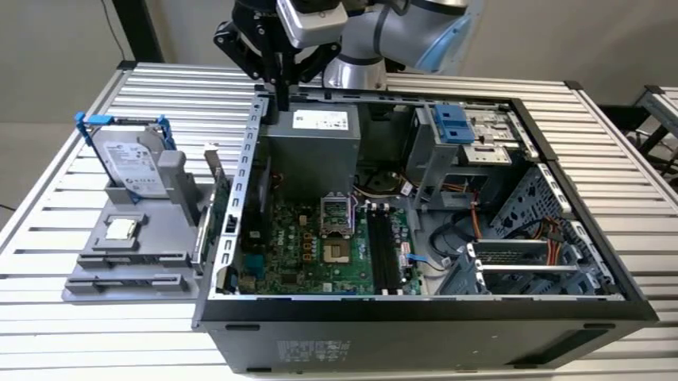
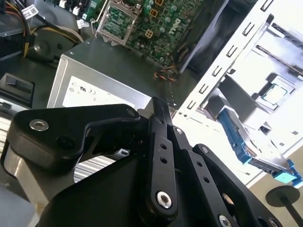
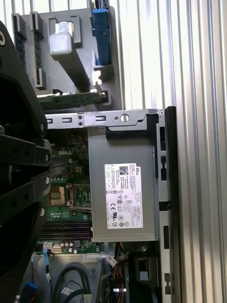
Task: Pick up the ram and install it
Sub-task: 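Reach for the ram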
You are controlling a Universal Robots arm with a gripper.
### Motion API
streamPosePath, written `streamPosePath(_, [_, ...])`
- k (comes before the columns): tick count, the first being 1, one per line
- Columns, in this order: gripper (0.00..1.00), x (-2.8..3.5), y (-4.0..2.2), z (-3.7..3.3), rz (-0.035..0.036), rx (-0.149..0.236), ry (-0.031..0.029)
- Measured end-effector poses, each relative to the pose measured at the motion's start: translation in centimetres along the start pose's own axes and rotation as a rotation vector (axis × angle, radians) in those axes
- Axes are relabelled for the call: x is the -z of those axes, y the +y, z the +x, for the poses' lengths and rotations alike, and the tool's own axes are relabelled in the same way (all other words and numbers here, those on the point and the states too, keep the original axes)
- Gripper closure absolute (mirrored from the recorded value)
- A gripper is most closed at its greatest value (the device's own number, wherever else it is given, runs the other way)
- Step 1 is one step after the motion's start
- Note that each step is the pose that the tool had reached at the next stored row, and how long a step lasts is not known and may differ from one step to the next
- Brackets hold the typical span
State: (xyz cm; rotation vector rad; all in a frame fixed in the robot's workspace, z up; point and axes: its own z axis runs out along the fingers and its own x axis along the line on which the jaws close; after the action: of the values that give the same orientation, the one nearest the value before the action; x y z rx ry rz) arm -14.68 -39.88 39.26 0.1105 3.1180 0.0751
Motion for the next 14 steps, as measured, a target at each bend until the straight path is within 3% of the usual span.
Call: streamPosePath(14, [1.00,0.04,-0.11,1.71,0.0001,0.000,0.0001])
